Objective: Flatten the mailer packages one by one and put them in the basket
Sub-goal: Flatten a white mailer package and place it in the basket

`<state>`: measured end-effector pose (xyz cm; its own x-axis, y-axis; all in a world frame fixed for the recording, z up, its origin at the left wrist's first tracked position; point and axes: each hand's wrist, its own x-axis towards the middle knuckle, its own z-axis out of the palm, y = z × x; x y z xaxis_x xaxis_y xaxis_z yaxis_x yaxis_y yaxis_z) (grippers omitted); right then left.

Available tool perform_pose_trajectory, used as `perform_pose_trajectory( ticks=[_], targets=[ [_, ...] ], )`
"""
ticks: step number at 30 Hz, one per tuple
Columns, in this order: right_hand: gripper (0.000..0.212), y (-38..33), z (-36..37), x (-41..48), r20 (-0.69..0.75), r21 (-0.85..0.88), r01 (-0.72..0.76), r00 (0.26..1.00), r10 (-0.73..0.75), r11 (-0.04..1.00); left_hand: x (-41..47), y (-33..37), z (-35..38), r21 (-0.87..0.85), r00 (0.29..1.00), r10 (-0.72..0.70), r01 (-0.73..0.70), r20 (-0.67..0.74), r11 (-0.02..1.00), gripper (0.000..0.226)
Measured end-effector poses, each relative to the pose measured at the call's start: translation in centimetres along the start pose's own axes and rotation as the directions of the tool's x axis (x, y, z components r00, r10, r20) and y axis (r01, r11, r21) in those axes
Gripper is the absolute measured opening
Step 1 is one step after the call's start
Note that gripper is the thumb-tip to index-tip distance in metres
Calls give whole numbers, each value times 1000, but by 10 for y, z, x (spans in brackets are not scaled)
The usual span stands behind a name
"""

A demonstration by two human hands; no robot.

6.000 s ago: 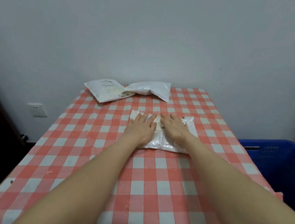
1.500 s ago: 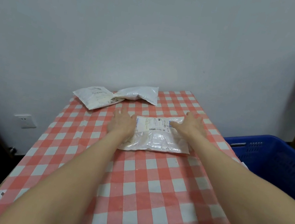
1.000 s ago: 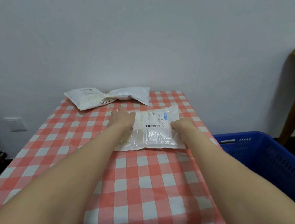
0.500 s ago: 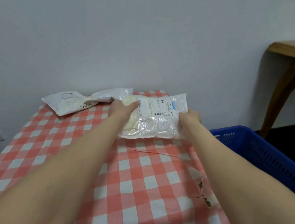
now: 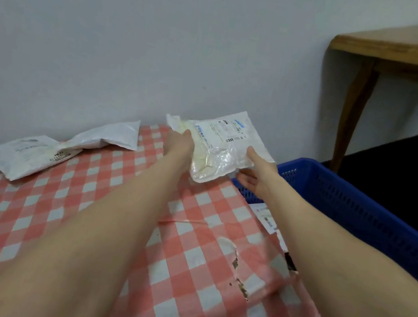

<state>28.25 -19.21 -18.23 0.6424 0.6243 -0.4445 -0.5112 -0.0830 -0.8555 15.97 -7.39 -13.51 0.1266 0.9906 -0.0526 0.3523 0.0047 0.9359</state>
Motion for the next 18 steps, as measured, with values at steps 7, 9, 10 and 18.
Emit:
perform_pose_trajectory(
  ticks=[7, 9, 10, 18],
  targets=[
    [46, 4, -32, 26, -93, 149, -43, 994, 57, 988, -9, 0, 68, 85, 981, -21, 5, 191, 996, 26],
    [44, 4, -44, 33, -162, 120, -40, 985, 59, 992, -12, 0, 82, 146, 972, -31, -3, 232, 989, 16],
    [42, 4, -52, 35, -189, 108, -40, 980, 60, 993, -12, -1, 89, 155, 970, -32, -6, 241, 988, 17],
    [33, 17, -102, 63, -361, 133, -118, 919, 159, 984, -5, -6, 143, 297, 955, 26, -118, 297, 947, 37]
  ],
)
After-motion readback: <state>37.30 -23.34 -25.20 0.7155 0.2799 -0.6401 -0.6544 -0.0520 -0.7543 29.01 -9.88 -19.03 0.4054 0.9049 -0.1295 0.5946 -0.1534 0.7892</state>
